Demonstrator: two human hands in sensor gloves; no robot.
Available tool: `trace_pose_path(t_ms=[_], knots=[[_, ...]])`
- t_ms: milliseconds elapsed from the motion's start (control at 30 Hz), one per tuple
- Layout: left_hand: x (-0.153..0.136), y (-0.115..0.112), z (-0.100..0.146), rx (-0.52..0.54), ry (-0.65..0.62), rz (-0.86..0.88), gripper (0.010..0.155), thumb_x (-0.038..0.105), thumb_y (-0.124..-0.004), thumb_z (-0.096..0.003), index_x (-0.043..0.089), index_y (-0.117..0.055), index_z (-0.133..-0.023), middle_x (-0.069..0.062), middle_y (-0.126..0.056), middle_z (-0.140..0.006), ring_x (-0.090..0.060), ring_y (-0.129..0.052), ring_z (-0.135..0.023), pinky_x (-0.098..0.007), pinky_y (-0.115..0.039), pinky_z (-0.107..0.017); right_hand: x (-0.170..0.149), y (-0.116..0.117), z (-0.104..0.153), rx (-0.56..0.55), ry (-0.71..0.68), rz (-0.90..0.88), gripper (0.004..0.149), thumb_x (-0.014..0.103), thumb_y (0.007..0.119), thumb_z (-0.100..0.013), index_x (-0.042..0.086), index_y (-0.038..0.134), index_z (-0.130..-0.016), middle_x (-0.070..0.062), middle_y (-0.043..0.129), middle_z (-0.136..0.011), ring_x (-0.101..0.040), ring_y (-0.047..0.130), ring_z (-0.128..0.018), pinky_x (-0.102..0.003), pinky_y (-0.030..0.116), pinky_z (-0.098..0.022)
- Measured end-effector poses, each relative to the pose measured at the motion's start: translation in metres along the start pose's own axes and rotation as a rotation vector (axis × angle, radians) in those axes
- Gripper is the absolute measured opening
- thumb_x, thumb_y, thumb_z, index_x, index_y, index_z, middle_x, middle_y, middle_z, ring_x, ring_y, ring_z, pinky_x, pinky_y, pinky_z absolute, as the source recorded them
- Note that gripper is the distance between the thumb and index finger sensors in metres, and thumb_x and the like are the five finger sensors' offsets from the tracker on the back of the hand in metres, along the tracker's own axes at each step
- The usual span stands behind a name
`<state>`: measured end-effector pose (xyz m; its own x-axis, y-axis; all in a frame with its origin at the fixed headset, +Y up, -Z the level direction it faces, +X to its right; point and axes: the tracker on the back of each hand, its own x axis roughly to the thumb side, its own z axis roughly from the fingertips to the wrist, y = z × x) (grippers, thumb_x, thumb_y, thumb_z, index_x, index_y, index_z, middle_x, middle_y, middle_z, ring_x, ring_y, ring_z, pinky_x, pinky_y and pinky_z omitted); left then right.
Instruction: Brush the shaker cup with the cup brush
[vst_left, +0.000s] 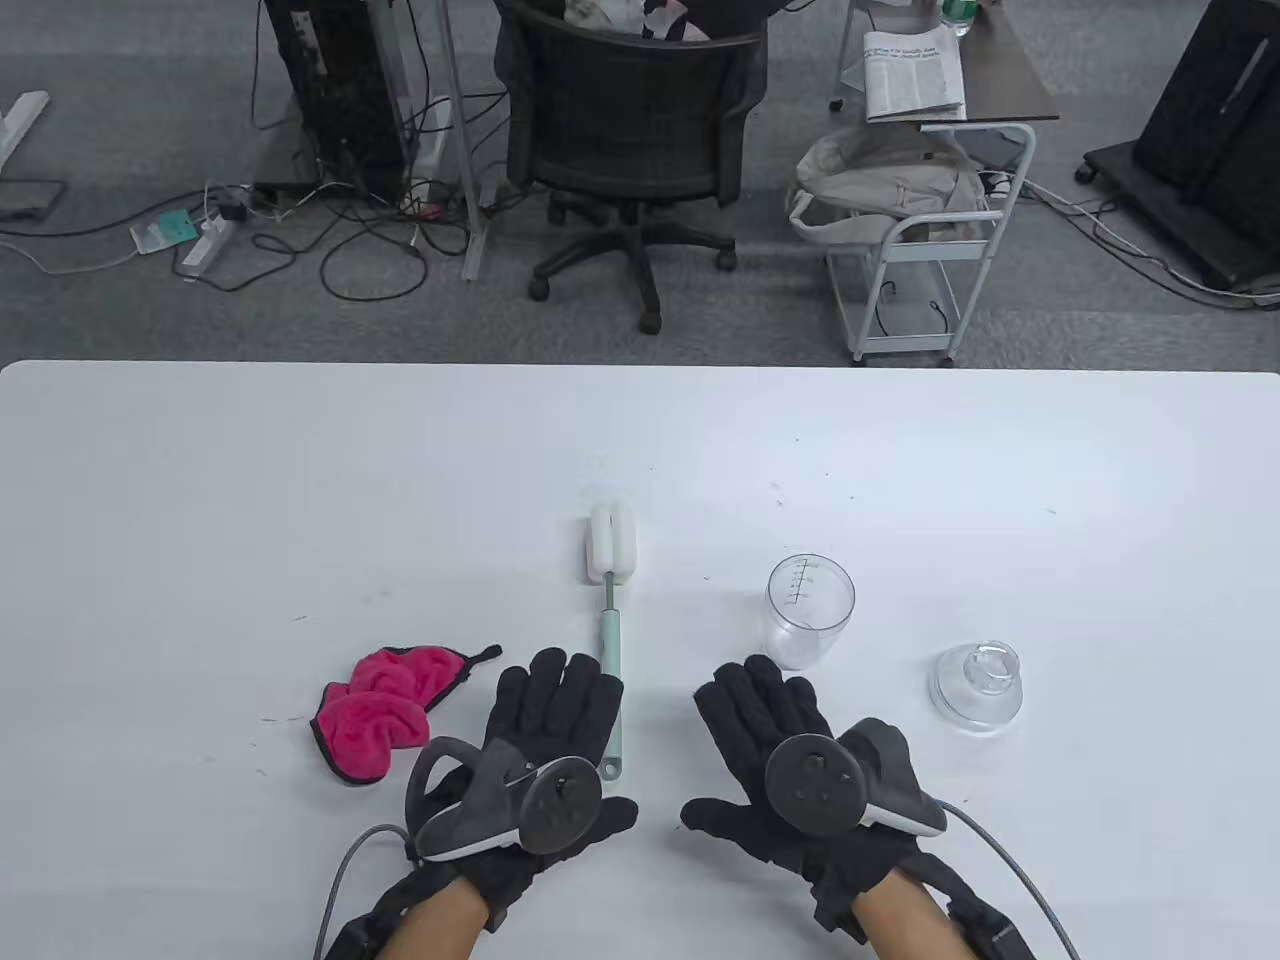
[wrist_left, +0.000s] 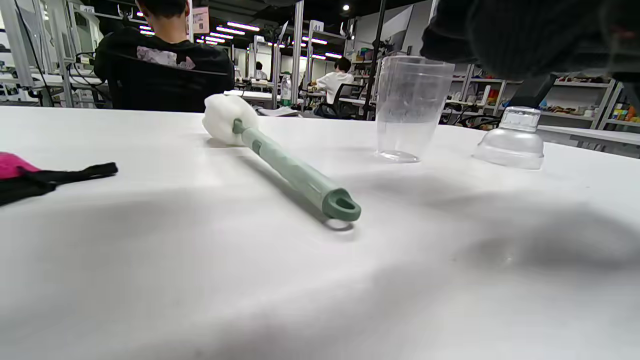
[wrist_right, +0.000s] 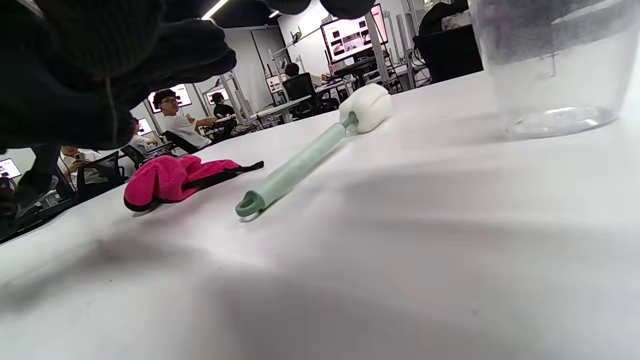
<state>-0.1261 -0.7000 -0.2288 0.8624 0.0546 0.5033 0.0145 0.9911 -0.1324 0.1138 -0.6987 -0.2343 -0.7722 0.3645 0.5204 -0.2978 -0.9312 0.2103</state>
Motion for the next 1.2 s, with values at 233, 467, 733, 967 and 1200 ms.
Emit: trace_pose_path(t_ms=[233, 467, 733, 967, 1200], knots=[[-0.003, -0.005, -0.001, -0.055, 0.058, -0.004, 0.097, 0.068, -0.072, -0.0506, 0.016, -0.023, -0.116, -0.017, -0.030, -0.128, -0.048, -0.026, -0.117, -0.063, -0.024, -0.080, 0.000, -0.002, -0.001, -0.020, -0.009, -0.023, 0.089, 0.065, 0.066, -0.053, 0.012, 0.029, -0.113, -0.020, 0.027, -0.121, -0.048, 0.022, -0.110, -0.061, 0.028, -0.077], [0.003, -0.003, -0.004, 0.086, 0.207, -0.040, 0.081, 0.060, -0.072, -0.0544, 0.010, -0.046, -0.113, -0.022, -0.062, -0.118, -0.052, -0.048, -0.112, -0.067, -0.041, -0.077, 0.001, -0.014, 0.001, -0.162, -0.008, -0.049, 0.083, 0.061, 0.067, -0.054, 0.013, 0.032, -0.113, -0.019, 0.033, -0.121, -0.048, 0.030, -0.110, -0.060, 0.035, -0.078], [0.022, -0.009, -0.056, -0.050, 0.471, -0.111, 0.077, 0.056, -0.073, -0.0559, 0.013, -0.046, -0.114, -0.022, -0.076, -0.110, -0.053, -0.050, -0.110, -0.069, -0.042, -0.075, -0.015, -0.037, 0.012, -0.469, 0.036, -0.039, 0.075, 0.058, 0.066, -0.055, 0.013, 0.044, -0.111, -0.020, 0.049, -0.115, -0.050, 0.052, -0.103, -0.060, 0.056, -0.073], [0.026, -0.022, -0.103, -0.112, 0.627, -0.101, 0.080, 0.046, -0.078, -0.0557, 0.012, -0.036, -0.114, -0.017, -0.085, -0.100, -0.050, -0.054, -0.107, -0.069, -0.042, -0.075, -0.031, -0.049, 0.023, -0.564, 0.083, -0.088, 0.074, 0.057, 0.066, -0.056, 0.011, 0.044, -0.111, -0.022, 0.050, -0.114, -0.052, 0.053, -0.101, -0.061, 0.056, -0.071], [0.034, -0.041, -0.118, -0.131, 0.669, -0.196, 0.075, 0.036, -0.083, -0.0544, 0.008, -0.042, -0.111, -0.014, -0.092, -0.088, -0.046, -0.066, -0.102, -0.071, -0.045, -0.073, -0.036, -0.052, 0.030, -0.589, 0.103, -0.111, 0.075, 0.057, 0.066, -0.056, 0.011, 0.044, -0.111, -0.022, 0.050, -0.114, -0.052, 0.053, -0.101, -0.062, 0.056, -0.071]])
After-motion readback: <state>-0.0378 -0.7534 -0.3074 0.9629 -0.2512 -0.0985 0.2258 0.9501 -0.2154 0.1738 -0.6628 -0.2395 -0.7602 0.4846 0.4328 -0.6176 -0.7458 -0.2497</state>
